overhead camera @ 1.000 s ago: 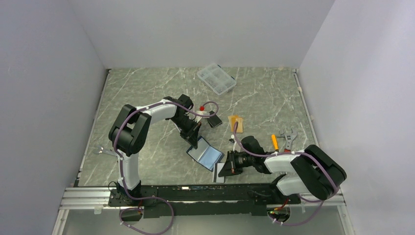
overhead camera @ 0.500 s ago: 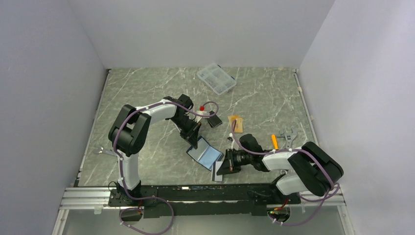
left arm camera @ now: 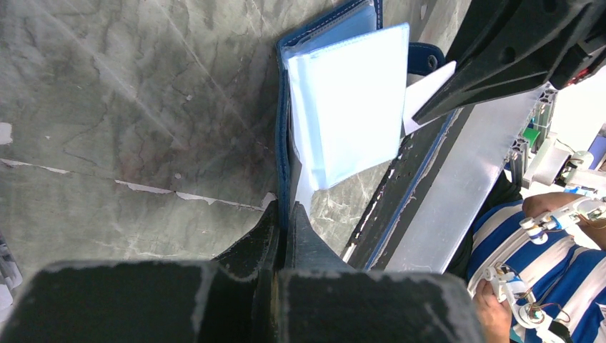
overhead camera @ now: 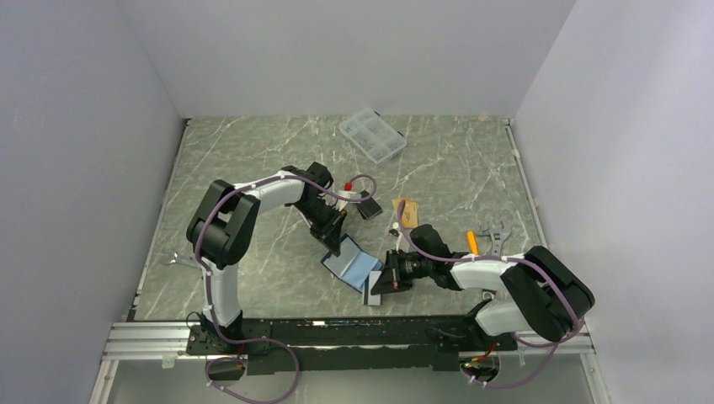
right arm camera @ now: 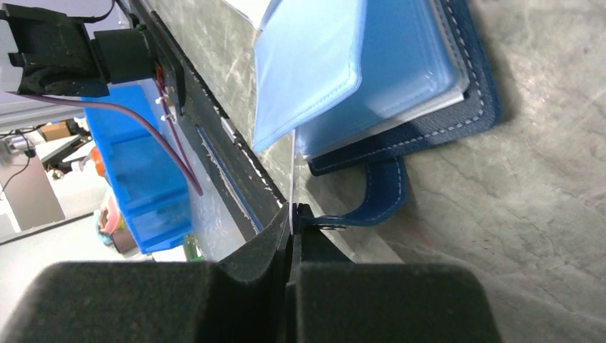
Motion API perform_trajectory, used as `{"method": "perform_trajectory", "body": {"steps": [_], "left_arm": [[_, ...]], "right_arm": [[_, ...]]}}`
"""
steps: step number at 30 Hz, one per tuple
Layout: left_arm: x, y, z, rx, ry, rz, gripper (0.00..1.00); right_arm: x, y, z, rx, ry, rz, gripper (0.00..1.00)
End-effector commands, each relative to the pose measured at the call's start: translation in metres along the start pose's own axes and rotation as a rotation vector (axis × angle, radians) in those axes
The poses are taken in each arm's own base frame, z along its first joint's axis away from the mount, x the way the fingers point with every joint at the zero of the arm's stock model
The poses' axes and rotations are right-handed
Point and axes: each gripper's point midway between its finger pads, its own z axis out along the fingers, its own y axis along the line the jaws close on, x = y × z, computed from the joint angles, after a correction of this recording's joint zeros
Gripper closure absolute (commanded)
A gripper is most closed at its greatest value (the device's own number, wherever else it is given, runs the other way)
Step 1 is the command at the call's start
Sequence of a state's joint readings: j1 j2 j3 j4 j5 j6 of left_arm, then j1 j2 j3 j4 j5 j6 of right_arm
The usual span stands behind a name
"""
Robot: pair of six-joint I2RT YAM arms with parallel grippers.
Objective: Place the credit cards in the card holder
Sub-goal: Turn over the card slot in the card holder.
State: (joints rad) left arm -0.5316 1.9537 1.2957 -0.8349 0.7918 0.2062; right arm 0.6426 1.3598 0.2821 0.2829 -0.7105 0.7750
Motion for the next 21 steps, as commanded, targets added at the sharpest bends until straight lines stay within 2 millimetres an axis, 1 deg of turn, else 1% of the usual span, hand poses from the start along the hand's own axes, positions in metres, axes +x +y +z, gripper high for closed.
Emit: {"method": "perform_trajectory", "body": {"steps": [1, 5, 9, 12, 15, 17, 20, 21], "left_arm": [[-0.004, -0.015, -0.008, 0.030, -0.029, 0.057, 1.00], [-0.006, -0.019, -0.007, 0.055, -0.034, 0.057, 1.00], [-0.006, -0.025, -0.005, 0.116, -0.043, 0.042, 1.00], [-0.003, -0.025, -0.004, 0.172, -0.047, 0.005, 0.88], [-0.004, -0.021, -0.009, 0.240, -0.070, -0.048, 0.78], [-0.004, -0.018, -0.011, 0.255, -0.082, -0.065, 0.73], [-0.002, -0.019, -0.012, 0.262, -0.092, -0.067, 0.62], [-0.001, -0.019, -0.012, 0.260, -0.093, -0.069, 0.59]], "right_arm": [[-0.023, 0.022, -0.004, -0.033, -0.057, -0.083, 1.00], [-0.038, 0.037, -0.003, -0.058, -0.077, -0.113, 1.00], [-0.053, 0.044, 0.008, -0.084, -0.077, -0.117, 1.00], [-0.060, 0.043, 0.016, -0.089, -0.077, -0.108, 1.00], [-0.063, 0.041, 0.023, -0.090, -0.083, -0.094, 1.00], [-0.064, 0.039, 0.025, -0.088, -0.082, -0.084, 1.00], [-0.065, 0.036, 0.030, -0.081, -0.080, -0.069, 1.00], [-0.066, 0.036, 0.031, -0.080, -0.079, -0.067, 1.00]]}}
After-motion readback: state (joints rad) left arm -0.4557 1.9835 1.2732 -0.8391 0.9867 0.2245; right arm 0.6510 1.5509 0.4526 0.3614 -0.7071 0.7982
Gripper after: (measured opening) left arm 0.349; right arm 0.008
